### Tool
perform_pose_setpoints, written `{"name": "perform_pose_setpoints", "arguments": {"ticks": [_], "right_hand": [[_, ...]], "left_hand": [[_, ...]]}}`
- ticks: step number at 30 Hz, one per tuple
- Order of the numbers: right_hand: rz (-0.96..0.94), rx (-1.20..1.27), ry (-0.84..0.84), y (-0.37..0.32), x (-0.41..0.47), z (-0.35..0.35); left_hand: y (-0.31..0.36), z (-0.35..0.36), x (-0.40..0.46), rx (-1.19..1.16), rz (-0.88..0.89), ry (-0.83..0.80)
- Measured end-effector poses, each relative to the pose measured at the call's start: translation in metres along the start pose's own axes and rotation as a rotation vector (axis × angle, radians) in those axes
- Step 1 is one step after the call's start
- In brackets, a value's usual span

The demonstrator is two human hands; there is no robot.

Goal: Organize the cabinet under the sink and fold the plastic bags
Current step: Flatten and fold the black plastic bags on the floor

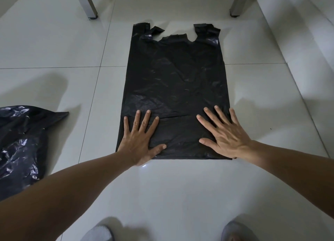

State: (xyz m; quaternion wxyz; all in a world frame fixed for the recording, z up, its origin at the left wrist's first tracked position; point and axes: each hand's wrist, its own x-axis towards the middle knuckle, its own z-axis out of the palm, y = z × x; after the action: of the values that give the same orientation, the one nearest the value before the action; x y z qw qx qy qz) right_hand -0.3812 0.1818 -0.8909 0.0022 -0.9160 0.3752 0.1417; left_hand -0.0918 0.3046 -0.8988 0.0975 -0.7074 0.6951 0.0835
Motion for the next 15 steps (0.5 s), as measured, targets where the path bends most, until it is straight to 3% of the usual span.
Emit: {"name": "perform_pose_setpoints", "arguments": {"ticks": [8,15], "right_hand": [[0.051,0.125,0.165,-0.042,0.009,-0.023],[0.110,0.195,0.109,-0.068,0.023,-0.004]], "left_hand": [[0.002,0.000,0.000,-0.009,-0.027,0.026],[0.001,0.002,-0.001,-0.010,-0.034,0.060]]}}
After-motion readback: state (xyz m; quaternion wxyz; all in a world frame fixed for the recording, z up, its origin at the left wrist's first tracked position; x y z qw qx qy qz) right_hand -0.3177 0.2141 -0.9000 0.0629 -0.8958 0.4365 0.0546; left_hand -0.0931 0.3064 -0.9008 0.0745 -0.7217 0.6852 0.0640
